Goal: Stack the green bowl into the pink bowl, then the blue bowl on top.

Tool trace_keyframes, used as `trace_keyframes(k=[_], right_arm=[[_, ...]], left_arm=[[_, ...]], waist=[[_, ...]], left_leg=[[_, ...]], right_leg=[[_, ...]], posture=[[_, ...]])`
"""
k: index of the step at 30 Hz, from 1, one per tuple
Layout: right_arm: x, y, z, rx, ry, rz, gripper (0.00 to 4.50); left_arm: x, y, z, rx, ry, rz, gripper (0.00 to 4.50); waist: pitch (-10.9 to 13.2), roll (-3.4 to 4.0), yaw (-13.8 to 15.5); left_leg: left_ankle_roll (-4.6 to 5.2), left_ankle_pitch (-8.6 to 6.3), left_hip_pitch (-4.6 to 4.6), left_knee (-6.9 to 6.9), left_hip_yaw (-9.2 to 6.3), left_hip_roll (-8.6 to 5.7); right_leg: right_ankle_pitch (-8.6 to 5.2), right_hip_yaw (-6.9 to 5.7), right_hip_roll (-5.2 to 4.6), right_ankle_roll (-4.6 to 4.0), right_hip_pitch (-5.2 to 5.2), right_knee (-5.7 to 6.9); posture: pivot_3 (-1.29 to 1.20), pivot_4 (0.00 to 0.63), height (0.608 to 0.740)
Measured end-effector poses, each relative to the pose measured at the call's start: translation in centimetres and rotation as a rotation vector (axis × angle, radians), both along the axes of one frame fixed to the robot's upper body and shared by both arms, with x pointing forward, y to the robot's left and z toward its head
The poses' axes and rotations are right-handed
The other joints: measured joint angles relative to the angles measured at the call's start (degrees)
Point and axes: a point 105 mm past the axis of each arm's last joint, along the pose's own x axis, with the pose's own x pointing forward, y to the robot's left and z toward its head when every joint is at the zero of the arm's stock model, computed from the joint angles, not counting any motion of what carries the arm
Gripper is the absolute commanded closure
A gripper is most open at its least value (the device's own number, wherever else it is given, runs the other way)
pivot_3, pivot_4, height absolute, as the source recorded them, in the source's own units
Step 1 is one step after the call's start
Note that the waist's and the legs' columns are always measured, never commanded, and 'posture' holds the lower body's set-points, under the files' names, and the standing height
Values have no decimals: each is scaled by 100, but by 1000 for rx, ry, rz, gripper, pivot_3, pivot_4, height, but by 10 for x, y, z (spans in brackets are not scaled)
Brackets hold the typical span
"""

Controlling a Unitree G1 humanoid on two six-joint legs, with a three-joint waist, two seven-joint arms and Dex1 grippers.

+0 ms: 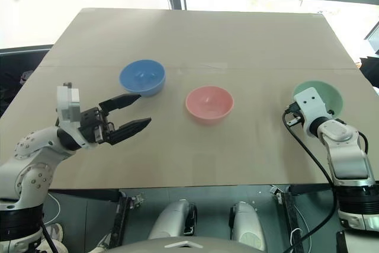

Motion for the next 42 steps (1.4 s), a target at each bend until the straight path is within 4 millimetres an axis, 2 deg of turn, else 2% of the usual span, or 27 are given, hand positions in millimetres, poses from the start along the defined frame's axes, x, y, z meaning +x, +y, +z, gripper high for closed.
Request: trace_keyframes(k=[3,5,7,9,11,13,14,15,16,17,20,22,25,28,33,34,36,37,39,40,41,42], right_arm=[[3,16,17,39,-45,92,4455],[-5,71,45,145,-103,357,4455],[-25,131,69,222,-152,627,4455],[-47,174,85,250,-182,836,4455],[-59,194,82,233,-158,943,4455],[-61,207,61,191,-81,998,3746],[-60,212,48,178,-37,1010,3527],[-58,215,35,166,11,1011,3261],[-55,215,27,148,31,1009,2687],[-53,213,20,122,41,1003,2337],[-45,209,24,120,9,967,1089],[-40,202,39,144,-47,939,1089],[-42,197,70,240,-138,942,1089],[-50,200,93,306,-193,976,1089],[-50,201,91,307,-191,971,1089],[-49,201,91,315,-197,960,1089],[-49,202,91,321,-204,954,1089],[-48,201,90,318,-205,948,992],[-48,201,89,316,-203,940,992],[-47,200,86,316,-199,930,992],[-47,199,85,318,-195,923,992],[-47,199,83,320,-192,919,992]], left_arm=[[1,2,0,-4,-1,17,0],[2,2,-1,-13,2,36,0],[5,4,-3,-6,8,65,0],[9,3,-5,6,9,91,0],[12,5,-7,21,10,121,0],[14,8,-9,37,12,140,0],[15,9,-10,45,13,150,0],[16,10,-10,51,10,159,0],[17,10,-10,58,7,164,0],[18,11,-10,61,3,170,0],[22,16,-8,70,-5,236,0],[31,24,-6,109,-21,340,0],[42,37,-5,195,-12,483,0],[55,42,2,375,-50,558,0],[84,34,11,606,-124,561,0],[93,30,4,682,-117,542,0],[99,28,-10,767,-107,504,0],[103,25,-21,822,-97,469,411],[106,22,-35,873,-81,429,620],[110,18,-41,908,-83,396,1216],[114,15,-42,933,-97,375,1459],[117,14,-42,956,-115,360,1999]], waist=[[1,1,-1],[1,2,-35],[2,3,-89],[-1,-1,-83],[-7,-13,-19],[-9,-16,22],[-9,-16,22],[-7,-16,21],[-5,-12,20],[-4,-11,19],[-2,-9,5],[-2,-9,6],[-2,-10,15],[-3,-11,23],[-2,-10,15],[-2,-10,11],[-2,-9,-11],[-1,-8,-9],[-1,-9,-6],[0,-10,7],[0,-11,27],[0,-11,30]], left_leg=[[0,0,0,-1,-1,2],[0,0,0,-5,-2,7],[-1,0,0,-7,-5,12],[0,0,-3,-6,-12,7],[4,-3,-9,0,-18,-3],[10,-6,-9,7,-17,-11],[10,-6,-9,9,-16,-13],[10,-5,-12,10,-15,-13],[9,-5,-12,10,-15,-12],[8,-4,-12,10,-15,-11],[4,-2,-12,6,-15,-3],[2,-1,-12,5,-16,-2],[2,-2,-12,4,-17,-2],[2,-1,-9,4,-17,-5],[2,-1,-10,2,-13,-27],[2,-1,-12,-2,-11,-27],[1,-1,-13,-11,-5,-21],[1,-1,-17,-14,-5,-21],[1,-1,-30,-14,-3,-19],[1,-1,-35,-13,-2,-20],[1,-1,-40,-10,-1,-20],[1,-1,-42,-7,3,-20]], right_leg=[[0,0,1,0,0,-1],[0,0,6,0,-1,-3],[0,-1,9,-1,-3,-2],[0,-9,5,-1,0,-2],[0,-17,-5,0,2,-3],[0,-17,-12,0,1,-7],[0,-17,-12,0,1,-7],[0,-16,-12,0,2,-4],[0,-15,-12,0,1,-2],[0,-16,-10,0,0,-1],[0,-16,-1,0,-2,-1],[0,-16,0,0,-2,-2],[0,-18,-1,0,0,-1],[0,-19,-1,0,2,2],[0,-15,1,1,0,4],[0,-15,3,1,-3,5],[0,-11,10,1,-8,7],[0,-10,11,1,-11,6],[0,-10,13,1,-22,4],[0,-11,12,1,-26,4],[0,-15,12,1,-27,4],[0,-17,12,2,-27,4]], posture=[[0,150,740],[0,150,740],[0,150,740],[0,150,740],[0,150,740],[0,150,740],[0,150,740],[0,150,740],[0,150,740],[0,150,740],[0,150,740],[0,150,740],[0,150,740],[0,150,740],[0,150,740],[0,150,740],[0,150,740],[0,150,740],[0,150,740],[0,150,740],[0,150,740],[0,150,740]])
